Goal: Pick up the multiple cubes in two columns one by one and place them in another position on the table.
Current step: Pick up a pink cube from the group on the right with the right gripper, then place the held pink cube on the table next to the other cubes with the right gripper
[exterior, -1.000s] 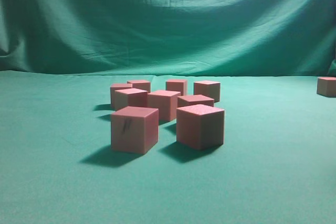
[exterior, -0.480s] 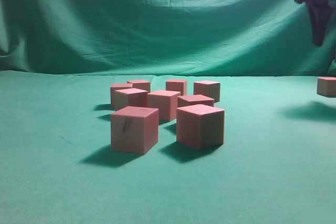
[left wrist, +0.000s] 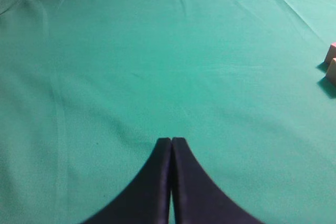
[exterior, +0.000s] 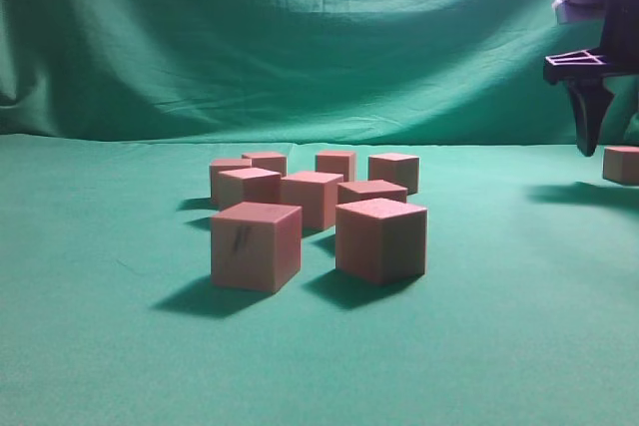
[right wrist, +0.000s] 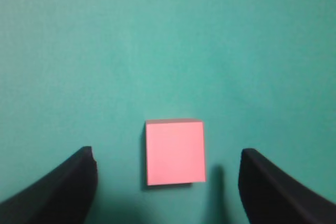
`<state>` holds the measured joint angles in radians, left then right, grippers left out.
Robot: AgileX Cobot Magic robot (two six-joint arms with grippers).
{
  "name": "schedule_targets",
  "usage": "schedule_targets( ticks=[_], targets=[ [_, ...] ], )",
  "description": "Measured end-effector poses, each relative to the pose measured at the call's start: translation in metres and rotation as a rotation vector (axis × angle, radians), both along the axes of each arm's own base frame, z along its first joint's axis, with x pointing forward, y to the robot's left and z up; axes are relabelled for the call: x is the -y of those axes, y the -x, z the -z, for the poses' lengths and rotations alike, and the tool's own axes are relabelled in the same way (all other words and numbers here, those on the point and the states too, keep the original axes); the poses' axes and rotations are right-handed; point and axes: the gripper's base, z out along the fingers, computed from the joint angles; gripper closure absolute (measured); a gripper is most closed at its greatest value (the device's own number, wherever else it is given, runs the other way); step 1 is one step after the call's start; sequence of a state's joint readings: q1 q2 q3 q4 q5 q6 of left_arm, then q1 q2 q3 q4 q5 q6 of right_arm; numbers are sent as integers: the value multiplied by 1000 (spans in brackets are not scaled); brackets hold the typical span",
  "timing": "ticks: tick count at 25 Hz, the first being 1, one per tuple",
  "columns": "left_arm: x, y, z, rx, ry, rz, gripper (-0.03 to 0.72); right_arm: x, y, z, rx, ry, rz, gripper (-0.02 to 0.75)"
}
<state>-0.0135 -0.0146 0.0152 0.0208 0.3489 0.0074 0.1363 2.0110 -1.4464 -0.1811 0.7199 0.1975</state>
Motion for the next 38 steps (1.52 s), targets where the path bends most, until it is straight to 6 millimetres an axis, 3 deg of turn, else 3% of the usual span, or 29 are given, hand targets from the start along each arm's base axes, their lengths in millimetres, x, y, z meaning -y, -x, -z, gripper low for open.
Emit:
schedule_targets(
  ticks=[11,17,23,26,30,35,38],
  targets=[
    [0,0,0,0,0,0,688,-2,-8,25,-9,-2,-9,190],
    [0,0,0,0,0,0,688,-1,-10,27,-5,20,-24,473],
    [0,0,0,0,0,0,688,0,-7,21,-14,27,-21,476],
    [0,0,0,0,0,0,688,0,-3,-3,28,8,-10,476],
    [0,0,0,0,0,0,688,-2,12,-61,150,-16,-11,476],
    [0,0,0,0,0,0,688,-20,59,-145,282,-62,-56,476],
    [0,0,0,0,0,0,688,-43,94,-180,318,-122,-120,476]
  ],
)
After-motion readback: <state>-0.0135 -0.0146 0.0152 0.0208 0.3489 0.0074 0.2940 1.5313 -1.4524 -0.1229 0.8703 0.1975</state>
